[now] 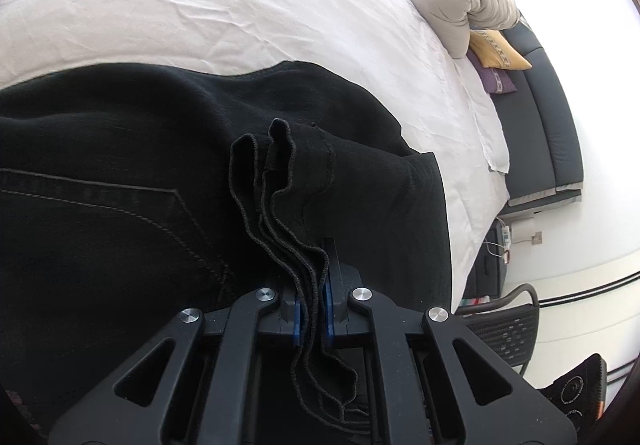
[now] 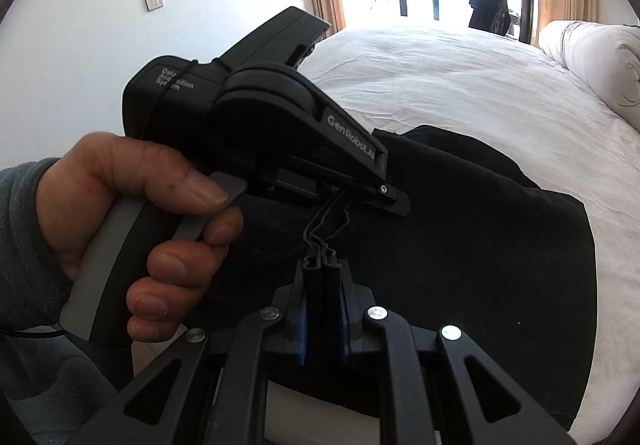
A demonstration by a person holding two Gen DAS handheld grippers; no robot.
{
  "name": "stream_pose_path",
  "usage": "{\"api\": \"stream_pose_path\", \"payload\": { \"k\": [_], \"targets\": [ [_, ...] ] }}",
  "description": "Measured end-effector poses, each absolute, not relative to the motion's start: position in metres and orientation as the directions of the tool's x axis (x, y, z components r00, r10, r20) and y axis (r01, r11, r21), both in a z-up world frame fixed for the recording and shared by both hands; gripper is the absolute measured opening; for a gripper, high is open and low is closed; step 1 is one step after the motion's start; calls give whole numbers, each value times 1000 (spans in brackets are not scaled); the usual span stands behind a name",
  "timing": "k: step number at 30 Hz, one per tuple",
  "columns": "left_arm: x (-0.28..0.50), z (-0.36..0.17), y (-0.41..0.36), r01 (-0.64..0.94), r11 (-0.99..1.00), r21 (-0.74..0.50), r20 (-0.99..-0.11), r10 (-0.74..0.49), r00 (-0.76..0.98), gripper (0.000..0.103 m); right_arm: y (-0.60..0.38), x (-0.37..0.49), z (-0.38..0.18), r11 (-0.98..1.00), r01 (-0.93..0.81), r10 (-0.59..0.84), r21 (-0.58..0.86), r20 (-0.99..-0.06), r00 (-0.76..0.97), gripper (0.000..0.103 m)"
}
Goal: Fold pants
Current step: 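Grasp the jeans leg edge with the left tool and lift it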
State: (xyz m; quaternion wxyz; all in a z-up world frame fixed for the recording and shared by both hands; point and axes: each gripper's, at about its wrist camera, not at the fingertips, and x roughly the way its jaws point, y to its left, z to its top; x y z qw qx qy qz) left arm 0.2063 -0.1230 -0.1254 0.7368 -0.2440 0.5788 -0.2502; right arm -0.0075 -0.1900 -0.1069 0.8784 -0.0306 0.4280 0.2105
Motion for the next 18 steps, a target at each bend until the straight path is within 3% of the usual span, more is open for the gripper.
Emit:
{"api": "stream_pose_path", "payload": {
  "k": [11,14,18],
  "targets": [
    [201,-146,-129,79,784,-616,-757,-616,219,7,-181,1,-129,896,-418,362,152,-795,486,15],
    [201,-144,-130,89,784,-614,-758,-617,210,8,-184,8,-148,898,-384,383,216,-813,439,20],
    [198,-129,-116,103,825,-555,-792,-562,238,15,-214,7,-130,858,-348,499,377,-771,396,44]
  ]
}}
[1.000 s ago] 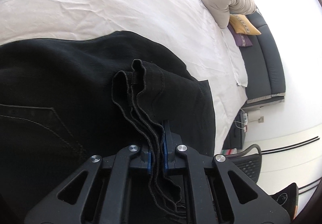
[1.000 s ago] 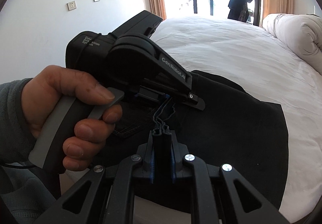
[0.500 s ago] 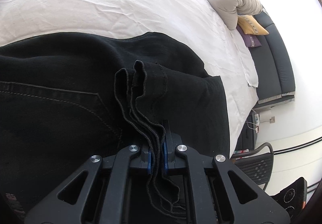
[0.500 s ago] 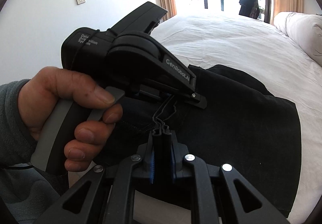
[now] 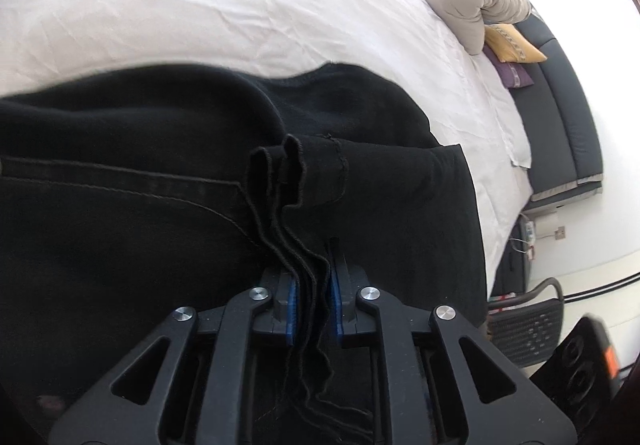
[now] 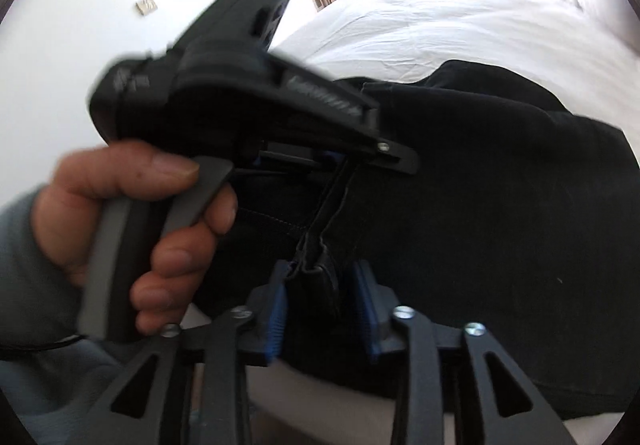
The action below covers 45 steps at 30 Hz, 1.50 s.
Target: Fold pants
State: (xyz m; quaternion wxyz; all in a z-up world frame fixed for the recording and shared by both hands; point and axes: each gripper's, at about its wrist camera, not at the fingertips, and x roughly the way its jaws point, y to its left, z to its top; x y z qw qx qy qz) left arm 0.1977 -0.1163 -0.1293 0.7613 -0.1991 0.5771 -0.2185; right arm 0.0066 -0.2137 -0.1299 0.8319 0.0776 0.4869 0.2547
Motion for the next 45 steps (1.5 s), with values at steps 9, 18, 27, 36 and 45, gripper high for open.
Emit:
{"api": "stream_pose_path", "payload": {
  "k": [9,18,27,36,45],
  "targets": [
    [194,-68,-111,128,922,-365,-828,-385,407,56,-401,37,-90,786,-106,542,609,-596,592,48],
    [172,-120,-210,373,824,-427,-829,-521,202,56,-445,142,-172,622,7,707,783,-565,425,45],
    [178,-126,-192,346,799,-491,-792,-575,203,56,-455,67,-201,493,1,821,870,-466,331,40],
    [167,-131,-167,356,791,-497,-782,-586,211,56,-452,8,-179,526,-52,842,849,-511,174,48],
    [149,-129,-162,395,803,-446,-788,-562,252,56,-443,114,-181,513,-58,845,857,-491,213,63]
  ]
}}
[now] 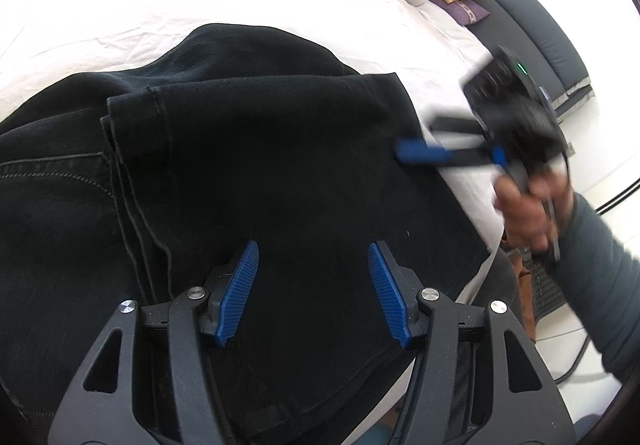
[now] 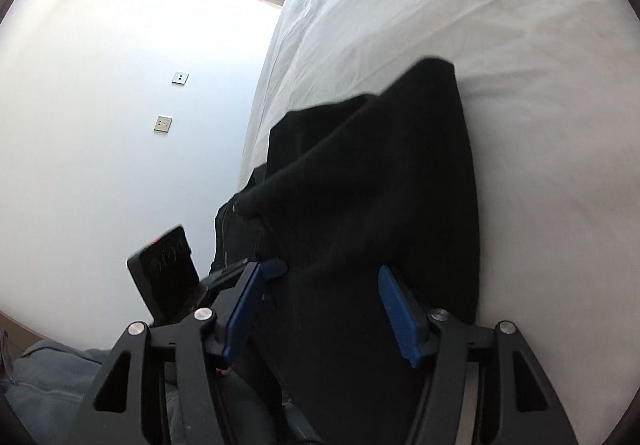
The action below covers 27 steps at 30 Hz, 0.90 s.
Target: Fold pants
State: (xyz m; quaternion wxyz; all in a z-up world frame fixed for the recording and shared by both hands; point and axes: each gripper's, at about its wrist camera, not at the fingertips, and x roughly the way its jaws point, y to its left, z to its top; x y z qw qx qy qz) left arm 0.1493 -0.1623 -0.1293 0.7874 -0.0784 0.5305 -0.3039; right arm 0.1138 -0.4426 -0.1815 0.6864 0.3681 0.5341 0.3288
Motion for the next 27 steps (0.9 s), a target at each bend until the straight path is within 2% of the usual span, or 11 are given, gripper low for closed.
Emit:
{"api": "stream_pose_path", "payload": {
  "k": [4,8,9,10,12,15,20,23,24,27],
  "targets": [
    [141,-127,-156,382,799,-464,-770,-577,271,56,-442,143,-181,501,-4,827,865,-478,297,63],
    [134,-119,-136,339,794,-505,-752,-597,279,56,-436,121,-181,525,27,797,851,-502,336,65],
    [131,-115,-126,322,791,-520,-740,-606,292,60,-434,108,-180,531,31,791,847,-508,341,65],
    [126,-110,-113,301,799,-520,-734,-598,320,70,-432,95,-179,534,32,788,845,-511,344,67],
    [116,-101,-81,249,812,-528,-715,-583,385,76,-425,64,-178,537,41,779,842,-514,358,71],
    [102,-94,-27,146,821,-553,-697,-551,459,76,-413,22,-173,529,55,773,847,-508,380,78],
    [83,-86,55,-21,788,-615,-654,-494,573,78,-403,-18,-156,474,102,782,874,-471,408,80],
    [71,-73,96,-79,768,-636,-610,-437,662,78,-390,-14,-135,472,47,792,880,-447,415,80],
    [67,-70,104,-97,761,-641,-602,-420,680,81,-381,-7,-127,483,23,795,875,-450,406,80],
    [50,-73,135,-206,725,-658,-595,-332,732,103,-349,15,-103,496,-73,819,865,-438,370,80]
  ]
}}
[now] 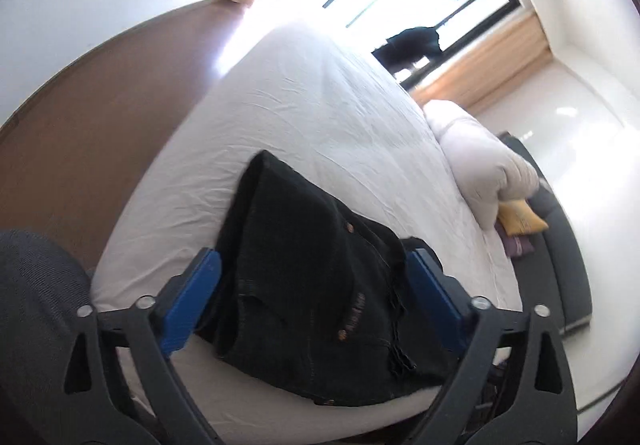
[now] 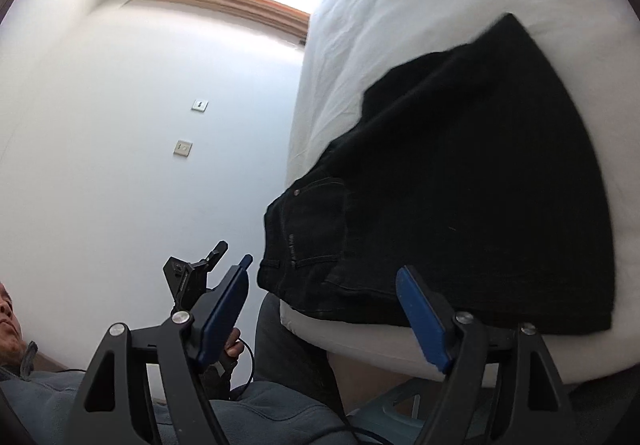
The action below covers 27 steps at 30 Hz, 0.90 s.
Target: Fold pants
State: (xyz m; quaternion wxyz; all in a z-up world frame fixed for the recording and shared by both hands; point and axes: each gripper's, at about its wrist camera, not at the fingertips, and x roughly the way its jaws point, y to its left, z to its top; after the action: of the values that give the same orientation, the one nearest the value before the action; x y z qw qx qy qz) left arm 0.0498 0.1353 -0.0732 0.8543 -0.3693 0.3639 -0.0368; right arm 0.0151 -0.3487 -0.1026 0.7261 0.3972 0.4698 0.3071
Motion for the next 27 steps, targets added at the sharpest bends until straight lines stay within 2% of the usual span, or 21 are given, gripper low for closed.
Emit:
{"api": "stream_pose_path", "payload": {
  "k": [4,12,18,20,21,22,23,24,25,26,27],
  "targets": [
    [32,-101,156,-347,674,-652,-652,-263,711,103,-308,39,-89,472,-171,856,865,-403,323,80],
    [57,-146,138,-351,553,-756,-623,-444,644,102,-237,74,-103,458,-246,887,854,-420,190,80],
    [73,-165,139,-359,512,-781,-603,-466,647,101,-234,103,-113,415,-243,909,877,-392,138,80],
    [76,-167,142,-365,510,-779,-608,-471,639,99,-238,114,-125,436,-209,899,875,-414,143,80],
    [76,-171,143,-366,524,-769,-619,-467,632,89,-240,120,-133,443,-186,895,877,-421,145,80],
    [78,-171,142,-370,536,-759,-630,-461,625,69,-243,125,-141,441,-161,896,883,-421,143,80],
    [83,-174,136,-379,542,-750,-642,-458,615,59,-245,129,-151,443,-135,894,886,-425,142,80],
    [84,-178,135,-397,544,-739,-656,-451,605,37,-247,132,-158,450,-117,890,885,-434,139,80],
    [85,-182,137,-409,537,-738,-662,-453,597,31,-246,135,-166,461,-103,885,882,-447,130,80],
    [86,-185,139,-409,527,-745,-655,-462,598,30,-244,137,-172,478,-95,877,873,-467,115,77],
    [88,-185,140,-407,523,-749,-651,-467,599,26,-240,139,-177,512,-101,858,853,-504,95,66]
  ]
}}
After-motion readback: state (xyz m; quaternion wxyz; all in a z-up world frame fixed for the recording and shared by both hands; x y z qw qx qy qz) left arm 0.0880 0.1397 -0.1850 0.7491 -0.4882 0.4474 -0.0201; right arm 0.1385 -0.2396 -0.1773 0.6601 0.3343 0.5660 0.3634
